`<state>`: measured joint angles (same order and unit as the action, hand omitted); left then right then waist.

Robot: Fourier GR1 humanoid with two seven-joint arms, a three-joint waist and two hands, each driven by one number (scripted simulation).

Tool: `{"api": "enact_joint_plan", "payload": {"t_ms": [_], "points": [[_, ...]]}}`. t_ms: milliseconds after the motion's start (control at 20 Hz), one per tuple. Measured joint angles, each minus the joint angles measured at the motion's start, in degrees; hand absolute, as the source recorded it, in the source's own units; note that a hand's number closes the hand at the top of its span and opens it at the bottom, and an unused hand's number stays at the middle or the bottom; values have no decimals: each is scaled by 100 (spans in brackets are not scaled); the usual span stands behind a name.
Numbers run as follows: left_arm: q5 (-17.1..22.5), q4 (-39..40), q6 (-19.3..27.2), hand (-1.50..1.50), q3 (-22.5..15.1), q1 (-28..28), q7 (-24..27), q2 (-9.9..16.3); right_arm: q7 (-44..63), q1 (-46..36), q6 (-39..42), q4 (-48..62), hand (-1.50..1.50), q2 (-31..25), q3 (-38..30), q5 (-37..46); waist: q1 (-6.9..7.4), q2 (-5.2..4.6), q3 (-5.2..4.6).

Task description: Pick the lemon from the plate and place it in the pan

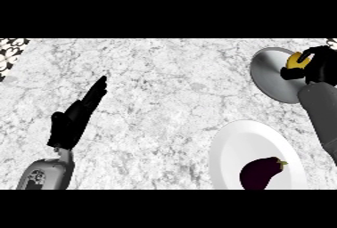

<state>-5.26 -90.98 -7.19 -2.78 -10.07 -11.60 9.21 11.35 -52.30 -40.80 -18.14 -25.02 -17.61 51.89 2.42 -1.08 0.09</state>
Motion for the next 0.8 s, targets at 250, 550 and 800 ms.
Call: {"api": "enact_joint_plan", "payload": {"t_ms": [250,550,800], "points": [[18,-37,-50,0,-27,-63,-28,-13,-19,-91,628,540,-150,-265,-333,-309,106,-51,14],[36,-64,-89,0,-22,-75,-41,-7,-924,-4,804,491,-150,-417,-965,-995,142,-80,32],[104,-108,-150,0,29,-56,-86,36,-1832,37,773,184,-150,-393,-1696,-1812,132,-78,41]]}}
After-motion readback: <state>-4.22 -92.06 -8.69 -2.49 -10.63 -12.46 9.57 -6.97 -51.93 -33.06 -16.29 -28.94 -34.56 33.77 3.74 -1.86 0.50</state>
